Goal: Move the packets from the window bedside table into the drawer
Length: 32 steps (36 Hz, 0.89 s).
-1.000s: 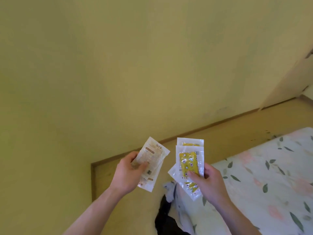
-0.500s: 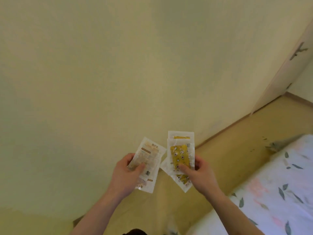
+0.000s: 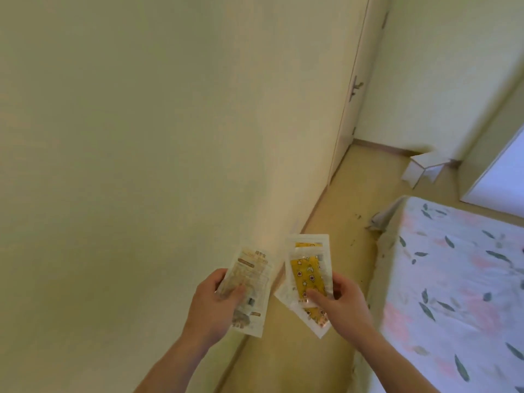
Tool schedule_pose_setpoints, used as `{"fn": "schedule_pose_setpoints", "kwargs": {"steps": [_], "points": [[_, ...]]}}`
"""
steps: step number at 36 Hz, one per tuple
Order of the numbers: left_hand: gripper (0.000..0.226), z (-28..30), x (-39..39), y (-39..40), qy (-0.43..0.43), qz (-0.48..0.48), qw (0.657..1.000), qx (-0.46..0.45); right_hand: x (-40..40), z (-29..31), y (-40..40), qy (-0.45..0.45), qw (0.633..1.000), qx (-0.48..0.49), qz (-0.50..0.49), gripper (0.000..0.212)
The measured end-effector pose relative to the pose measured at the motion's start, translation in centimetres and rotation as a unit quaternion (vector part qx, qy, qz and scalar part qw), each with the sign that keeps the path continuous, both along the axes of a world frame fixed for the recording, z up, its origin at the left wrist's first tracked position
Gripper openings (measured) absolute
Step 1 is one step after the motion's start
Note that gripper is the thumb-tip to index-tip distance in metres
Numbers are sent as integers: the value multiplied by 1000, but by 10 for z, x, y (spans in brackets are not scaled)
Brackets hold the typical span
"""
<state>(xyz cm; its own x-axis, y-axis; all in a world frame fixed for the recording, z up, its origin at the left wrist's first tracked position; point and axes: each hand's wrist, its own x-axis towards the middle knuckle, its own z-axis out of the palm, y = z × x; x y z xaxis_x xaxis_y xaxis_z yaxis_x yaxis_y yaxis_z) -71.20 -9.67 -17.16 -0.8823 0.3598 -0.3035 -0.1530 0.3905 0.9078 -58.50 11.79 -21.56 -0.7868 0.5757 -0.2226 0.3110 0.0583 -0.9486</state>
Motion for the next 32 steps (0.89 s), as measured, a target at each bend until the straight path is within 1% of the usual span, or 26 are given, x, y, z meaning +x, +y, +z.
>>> {"fn": "schedule_pose_setpoints", "kwargs": {"steps": [6, 9, 13, 18, 21, 27, 32], "points": [[13, -3, -71, 94, -16, -125, 992, 19, -15, 0, 52, -23, 993, 5, -117, 26], [15, -2, -94, 147, -27, -182, 982, 32, -16, -1, 85, -33, 983, 4, -179, 24], [15, -4, -125, 224, -18, -243, 969, 32, -24, -7, 143, -38, 969, -5, -245, 26], [15, -3, -158, 327, -13, -269, 962, 36, -52, -13, 229, -27, 960, -15, -277, 28], [11, 3, -175, 387, -32, -270, 962, 35, -70, -10, 284, -17, 958, -20, -285, 25], [9, 14, -216, 499, -37, -263, 962, 54, -109, 3, 405, -8, 963, -11, -269, 22], [13, 22, -249, 578, -34, -265, 962, 62, -142, 18, 485, 7, 962, -8, -272, 22]]}}
